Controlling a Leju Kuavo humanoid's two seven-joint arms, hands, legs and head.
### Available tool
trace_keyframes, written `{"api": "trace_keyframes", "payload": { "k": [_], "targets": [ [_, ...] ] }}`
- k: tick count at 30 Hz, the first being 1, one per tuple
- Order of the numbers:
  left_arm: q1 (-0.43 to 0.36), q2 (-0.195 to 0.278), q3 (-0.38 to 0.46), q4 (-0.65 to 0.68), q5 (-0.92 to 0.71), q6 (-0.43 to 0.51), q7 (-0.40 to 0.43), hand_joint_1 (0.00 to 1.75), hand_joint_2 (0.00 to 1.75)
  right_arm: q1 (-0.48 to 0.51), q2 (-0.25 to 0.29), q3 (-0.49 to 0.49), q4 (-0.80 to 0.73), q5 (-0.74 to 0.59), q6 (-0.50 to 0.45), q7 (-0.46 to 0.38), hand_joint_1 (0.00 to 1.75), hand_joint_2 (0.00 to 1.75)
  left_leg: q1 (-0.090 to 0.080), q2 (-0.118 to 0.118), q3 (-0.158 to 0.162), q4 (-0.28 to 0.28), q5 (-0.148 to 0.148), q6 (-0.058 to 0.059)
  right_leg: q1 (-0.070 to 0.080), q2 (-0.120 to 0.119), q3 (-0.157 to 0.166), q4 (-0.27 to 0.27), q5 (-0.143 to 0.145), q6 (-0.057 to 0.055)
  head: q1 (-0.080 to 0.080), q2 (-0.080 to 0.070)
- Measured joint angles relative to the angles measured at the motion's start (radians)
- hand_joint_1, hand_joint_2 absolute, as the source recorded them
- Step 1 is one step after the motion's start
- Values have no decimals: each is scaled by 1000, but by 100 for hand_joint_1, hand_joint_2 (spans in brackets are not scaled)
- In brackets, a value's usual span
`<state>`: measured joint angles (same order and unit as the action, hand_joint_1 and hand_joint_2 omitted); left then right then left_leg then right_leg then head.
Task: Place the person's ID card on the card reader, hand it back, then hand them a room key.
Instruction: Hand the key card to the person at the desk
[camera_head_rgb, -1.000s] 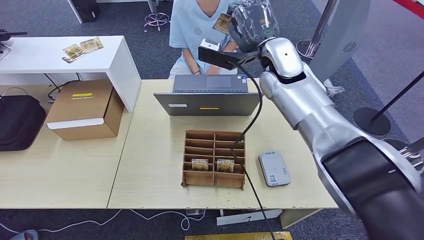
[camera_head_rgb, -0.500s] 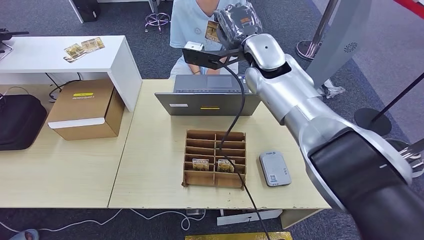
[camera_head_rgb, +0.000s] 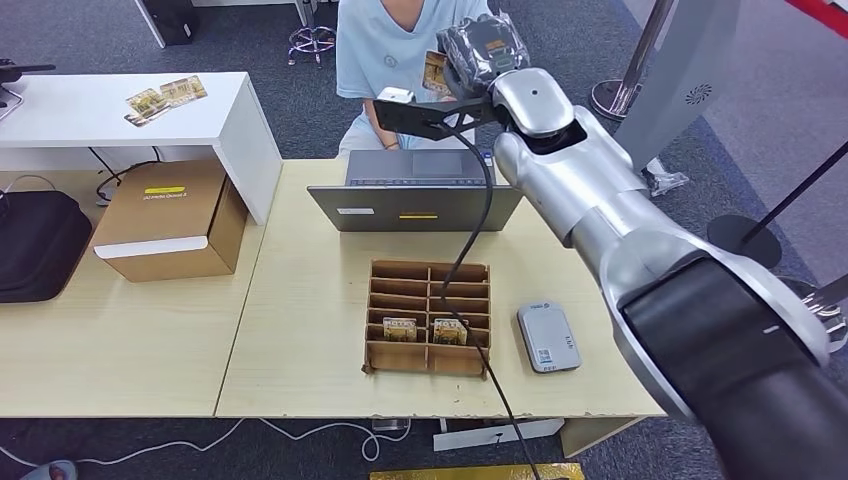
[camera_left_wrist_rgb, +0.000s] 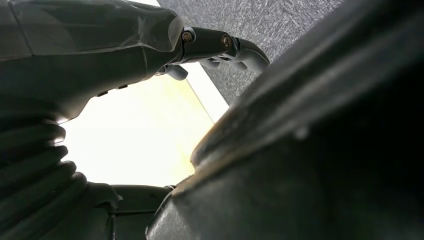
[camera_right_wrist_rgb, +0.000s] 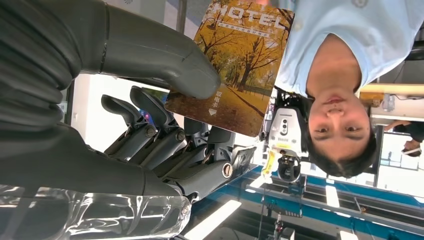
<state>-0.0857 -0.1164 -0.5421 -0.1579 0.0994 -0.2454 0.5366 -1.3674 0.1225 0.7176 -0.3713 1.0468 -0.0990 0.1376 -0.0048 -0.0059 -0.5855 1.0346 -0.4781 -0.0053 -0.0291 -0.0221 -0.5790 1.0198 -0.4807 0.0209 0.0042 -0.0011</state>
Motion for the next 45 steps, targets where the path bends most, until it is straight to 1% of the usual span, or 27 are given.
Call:
{"api": "trace_keyframes", "payload": {
  "k": [22, 23, 26, 27, 36, 45],
  "targets": [
    [-4, 0, -17, 0, -8, -9, 1, 0, 175, 3, -24, -8, 3, 4, -8, -13, 175, 175, 0, 2, 0, 0, 0, 0, 0, 1, 0, 0, 0, 0, 0, 0],
    [-4, 0, -18, 0, -9, -9, 1, 0, 175, 3, -24, -8, 3, 5, -9, -13, 145, 175, 0, 2, 0, 0, 0, 0, 0, 1, 0, 0, 0, 0, 0, 0],
    [-5, 0, -21, 0, -12, -12, 1, 0, 175, 6, -25, -10, 3, 8, -15, -10, 14, 175, 0, 2, 0, 0, 0, 0, 0, 2, 0, 0, 0, 0, 0, 0],
    [-5, 0, -21, 0, -13, -13, 1, 0, 175, 7, -26, -12, 3, 11, -16, -8, 0, 175, 0, 2, 0, 0, 0, 0, 0, 2, 0, 0, 0, 0, 0, 0],
    [-8, 0, -29, 0, -18, -22, 3, 0, 175, 9, -40, -33, 5, 18, -24, 1, 0, 175, 0, 2, 0, 0, 0, 0, 0, 2, 0, 0, 0, 0, 0, 0],
    [-7, 1, -31, 0, -14, -25, -1, 0, 175, 10, -63, -64, 4, 5, -53, -23, 0, 175, 0, 4, 0, 0, 0, 0, 0, 3, -1, 0, 0, -1, 0, 0]
  ]
}}
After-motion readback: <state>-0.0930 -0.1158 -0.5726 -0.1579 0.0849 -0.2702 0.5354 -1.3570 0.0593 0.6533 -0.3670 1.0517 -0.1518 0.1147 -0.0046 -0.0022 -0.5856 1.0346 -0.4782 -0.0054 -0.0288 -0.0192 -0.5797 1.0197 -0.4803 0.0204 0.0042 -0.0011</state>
